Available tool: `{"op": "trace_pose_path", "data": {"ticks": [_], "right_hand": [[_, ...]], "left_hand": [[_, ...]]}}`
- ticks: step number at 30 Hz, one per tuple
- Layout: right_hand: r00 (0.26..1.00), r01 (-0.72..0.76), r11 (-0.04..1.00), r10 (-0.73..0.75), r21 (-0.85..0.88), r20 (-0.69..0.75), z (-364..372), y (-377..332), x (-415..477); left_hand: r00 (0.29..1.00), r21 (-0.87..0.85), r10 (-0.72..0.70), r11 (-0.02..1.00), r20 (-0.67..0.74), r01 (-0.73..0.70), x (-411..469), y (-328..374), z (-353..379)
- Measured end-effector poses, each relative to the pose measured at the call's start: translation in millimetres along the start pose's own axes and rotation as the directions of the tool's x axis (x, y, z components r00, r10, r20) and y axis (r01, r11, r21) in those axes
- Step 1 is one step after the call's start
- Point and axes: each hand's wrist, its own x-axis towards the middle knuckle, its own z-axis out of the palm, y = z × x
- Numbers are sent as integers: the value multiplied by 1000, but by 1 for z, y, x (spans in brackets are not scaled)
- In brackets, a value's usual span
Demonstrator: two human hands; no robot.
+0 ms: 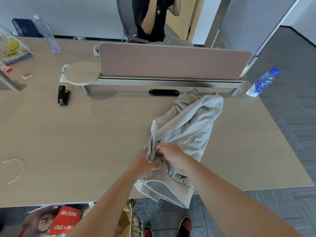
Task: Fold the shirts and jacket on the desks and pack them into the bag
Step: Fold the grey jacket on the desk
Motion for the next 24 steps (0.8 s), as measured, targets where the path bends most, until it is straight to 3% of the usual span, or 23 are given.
{"op": "trace_pose_path", "data": {"ticks": [3, 5, 7, 9, 11, 14, 18, 21, 24], "right_hand": [[998, 61, 976, -54, -208, 38, -11, -8, 3], [990, 125, 932, -142, -341, -25, -25, -14, 5], [935, 175, 847, -303, -502, -185, -43, -17, 14], [847, 218, 735, -469, -642, -249, -61, -14, 23], [829, 263, 595, -542, -759, -137, -79, -9, 39], [870, 376, 490, -478, -787, 118, -101, -2, 61], [807, 523, 340, -494, -782, 325, -116, 1, 78], [820, 512, 283, -443, -811, 363, -120, -12, 86], [825, 514, 184, -374, -838, 424, -124, -41, 83]], "left_hand": [[994, 122, -95, 987, -62, 102, 23, -17, 9], [979, 142, -172, 972, -106, 186, 17, -11, 12], [966, 167, -209, 958, -150, 233, 12, -5, 13], [947, 148, -235, 951, -220, 270, 16, -8, 16], [926, 87, -259, 952, -275, 292, 18, -11, 20], [902, 75, -282, 944, -327, 322, 14, -9, 24], [903, 150, -252, 936, -348, 319, 3, -3, 25], [903, 97, -253, 948, -347, 303, -8, 8, 27], [886, -88, -286, 958, -365, 273, -19, 10, 27]]}}
